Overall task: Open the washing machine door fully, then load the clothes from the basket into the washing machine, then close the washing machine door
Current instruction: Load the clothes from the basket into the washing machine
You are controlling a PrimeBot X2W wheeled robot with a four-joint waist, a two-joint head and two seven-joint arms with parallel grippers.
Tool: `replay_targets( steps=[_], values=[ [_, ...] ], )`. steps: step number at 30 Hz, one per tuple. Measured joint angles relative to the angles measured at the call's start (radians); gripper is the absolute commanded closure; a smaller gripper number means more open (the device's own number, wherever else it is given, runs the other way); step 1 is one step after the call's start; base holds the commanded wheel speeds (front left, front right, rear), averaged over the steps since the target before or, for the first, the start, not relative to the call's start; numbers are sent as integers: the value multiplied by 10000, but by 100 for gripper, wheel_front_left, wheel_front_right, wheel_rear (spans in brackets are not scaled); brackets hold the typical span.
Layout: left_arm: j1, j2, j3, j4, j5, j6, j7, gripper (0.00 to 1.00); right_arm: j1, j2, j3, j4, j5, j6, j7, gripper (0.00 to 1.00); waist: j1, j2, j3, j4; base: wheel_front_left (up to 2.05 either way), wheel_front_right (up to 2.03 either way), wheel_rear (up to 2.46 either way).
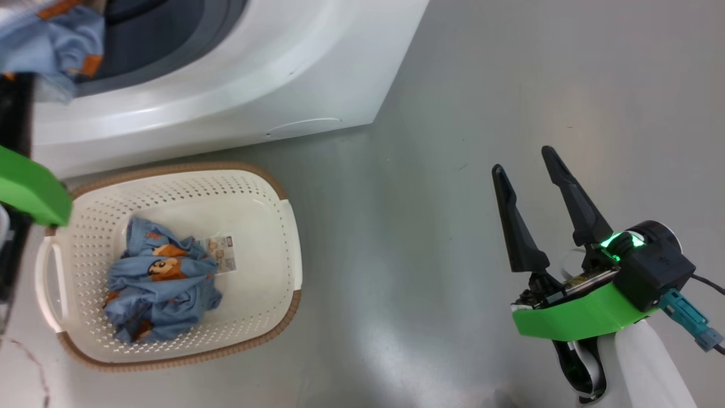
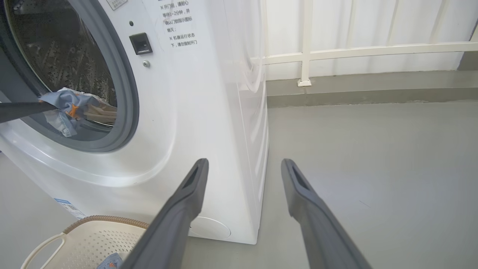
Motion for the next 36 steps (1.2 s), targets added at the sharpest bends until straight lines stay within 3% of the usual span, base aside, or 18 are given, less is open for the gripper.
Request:
replay_targets(
  steps=[5, 14, 21, 30, 36],
  values=[
    [-686, 497, 161, -27, -111, 27, 1049, 100, -5, 2, 224, -21, 10, 0, 0, 0, 1, 0, 93, -254, 0, 0, 0],
    [-2737, 903, 288, 1837, -393, -307, 2234, 100, -99, 6, 416, -58, 474, 0, 0, 0, 1, 0, 503, -864, 0, 0, 0],
    [-4372, 1162, 201, 3010, -115, -522, 2347, 100, -463, 12, 669, -121, 723, 0, 0, 0, 1, 0, 1009, -1432, 0, 0, 0],
    [-5963, 1292, 198, 4230, 591, -581, 1051, 100, -744, 27, 872, -178, 1177, -2, 0, 0, 1, 0, 1587, -2053, 0, 0, 0],
    [-6803, 1331, 192, 5112, 1348, -320, -911, 100, -928, 42, 959, -215, 1260, 0, 0, 0, 0, 0, 1938, -2381, 0, 0, 0]
  ],
)
